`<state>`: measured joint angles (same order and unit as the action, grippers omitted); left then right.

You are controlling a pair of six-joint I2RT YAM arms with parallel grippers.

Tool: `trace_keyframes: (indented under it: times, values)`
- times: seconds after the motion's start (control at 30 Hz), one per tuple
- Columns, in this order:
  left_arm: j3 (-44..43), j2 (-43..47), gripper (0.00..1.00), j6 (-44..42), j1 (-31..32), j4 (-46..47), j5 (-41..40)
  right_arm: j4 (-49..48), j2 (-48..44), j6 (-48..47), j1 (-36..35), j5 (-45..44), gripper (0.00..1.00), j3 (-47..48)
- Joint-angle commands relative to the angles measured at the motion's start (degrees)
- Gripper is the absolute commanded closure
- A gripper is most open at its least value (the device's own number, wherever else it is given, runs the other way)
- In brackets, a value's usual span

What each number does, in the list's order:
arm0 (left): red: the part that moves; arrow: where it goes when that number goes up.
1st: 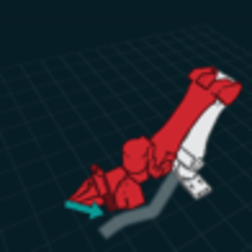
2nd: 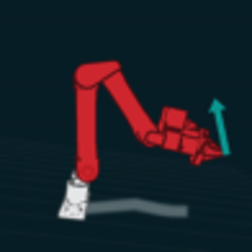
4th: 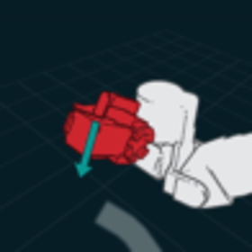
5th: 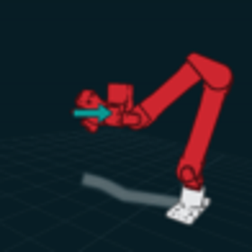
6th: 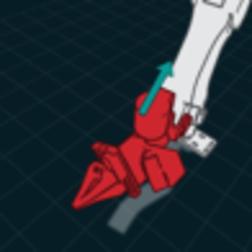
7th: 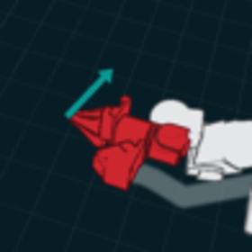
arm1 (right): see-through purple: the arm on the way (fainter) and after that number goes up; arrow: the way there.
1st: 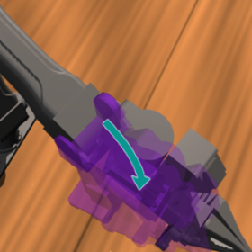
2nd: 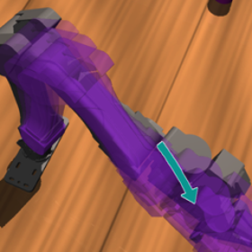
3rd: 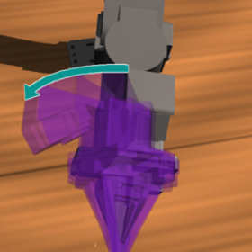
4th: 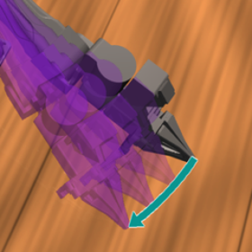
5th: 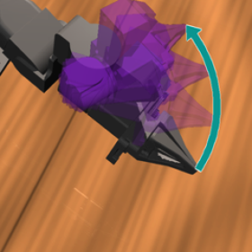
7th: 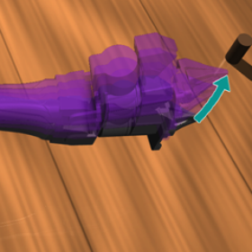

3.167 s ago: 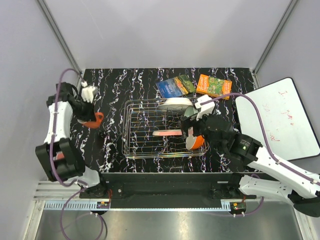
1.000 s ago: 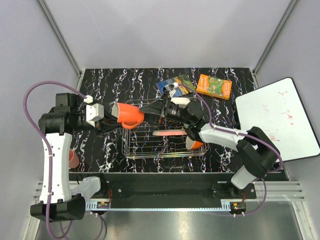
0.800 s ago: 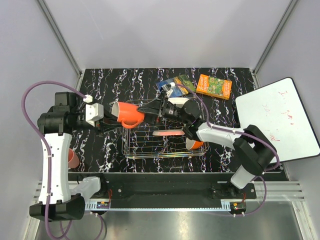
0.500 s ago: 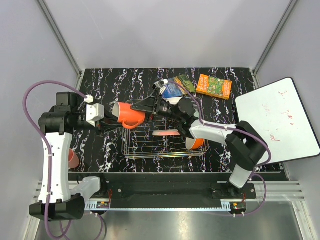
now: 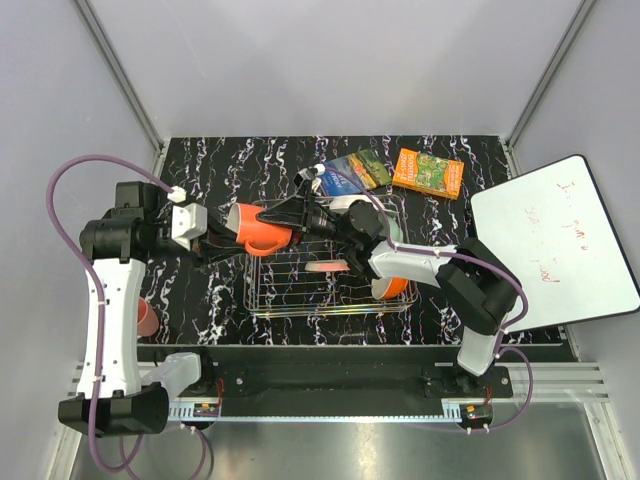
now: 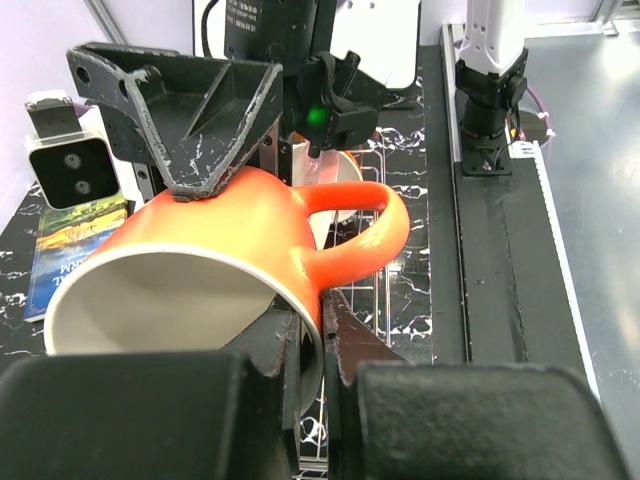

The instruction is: Load the mixed dishes into the dish rack

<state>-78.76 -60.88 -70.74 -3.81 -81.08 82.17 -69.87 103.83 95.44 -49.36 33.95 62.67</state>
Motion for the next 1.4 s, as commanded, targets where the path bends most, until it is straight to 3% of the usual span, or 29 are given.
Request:
trace_keyframes:
  times: [0.0, 0.07, 0.1, 0.2, 0.3, 0.37, 0.43, 0.53, 0.6, 0.73, 0.77, 0.8, 0.87, 0.9, 1.03, 1.07, 1.2, 1.3, 1.33, 1.37]
  values:
    - [-0.87, 0.24, 1.00, -3.61, -0.23, -0.22, 14.25, -6.86, -2.84, 1.42, -1.26, 2.17, 0.23, 1.31]
    - [-0.17, 0.41, 1.00, -3.96, -1.28, 0.04, 14.33, -6.95, -3.02, 1.77, -1.17, 2.52, 0.35, 1.05]
    - [0.10, 0.59, 1.00, -4.23, -1.89, 0.22, 14.25, -7.12, -3.28, 1.94, -1.00, 2.52, 0.47, 0.35]
    - [1.68, 0.68, 1.00, -4.32, -3.39, 1.97, 14.24, -6.86, -4.51, 2.47, -0.56, 2.08, 0.68, -1.23]
    - [3.96, 0.50, 1.00, -4.76, -3.57, 3.64, 13.28, -5.37, -5.83, 2.12, 0.14, 2.17, 0.79, -1.77]
    - [5.45, 0.33, 0.91, -4.15, -3.92, 5.22, 11.18, -3.45, -7.14, 1.60, 0.67, 2.08, 0.91, -2.29]
    - [5.99, -0.28, 0.70, -2.83, -4.79, 5.58, 9.94, -1.77, -8.03, 0.55, 1.28, 2.08, 0.99, -2.73]
    - [7.13, -1.69, 0.69, -3.87, -6.29, 4.35, 8.71, 2.18, -9.70, -1.21, 1.90, 1.99, 1.00, -3.35]
    - [7.57, -2.22, 0.52, -6.33, -6.91, 2.07, 7.31, 6.13, -10.58, -3.49, 2.52, 2.43, 1.00, -2.82]
    - [9.24, -2.22, 0.44, -9.32, -8.05, 0.49, 6.86, 15.88, -12.77, -9.12, 2.61, 2.96, 1.00, -1.86]
    - [9.24, -2.14, 0.36, -9.68, -8.57, 0.13, 7.04, 18.95, -13.30, -9.91, 2.69, 2.87, 1.00, -1.68]
    - [9.41, -2.14, 0.17, -10.03, -8.75, -0.30, 7.30, 20.46, -13.39, -10.70, 2.69, 2.87, 1.00, -1.42]
    - [9.24, -2.05, 0.12, -13.27, -9.63, -3.11, 7.48, 26.67, -14.00, -13.69, 2.87, 2.96, 1.00, -0.37]
    - [9.07, -1.96, 0.01, -13.72, -9.89, -3.73, 7.39, 29.50, -14.18, -16.83, 3.22, 2.96, 1.00, 0.25]
    - [6.70, -1.96, 0.01, -14.52, -13.67, -7.60, 7.91, 48.20, -15.67, -29.66, 3.75, 0.25, 1.00, 6.04]
    - [6.08, -1.79, 0.01, -13.56, -15.50, -7.52, 8.00, 58.51, -15.68, -33.00, 3.75, -0.98, 1.00, 10.32]
    - [3.36, -1.17, 0.01, -9.78, -19.91, -7.34, 6.43, 81.43, -13.75, -50.74, 3.84, -9.24, 1.00, 21.94]
    - [0.81, -1.43, 0.01, 0.83, -22.37, -2.18, 3.18, 94.10, -10.15, -58.67, 3.66, -16.10, 1.00, 30.82]
    - [0.45, -1.95, 0.01, 11.92, -22.73, 4.11, 2.04, 96.30, -9.18, -60.35, 3.66, -19.07, 1.00, 32.67]
    - [0.36, -2.22, 0.01, 16.38, -23.42, 6.35, -1.10, 100.85, -7.00, -61.85, 3.57, -20.84, 1.00, 36.08]
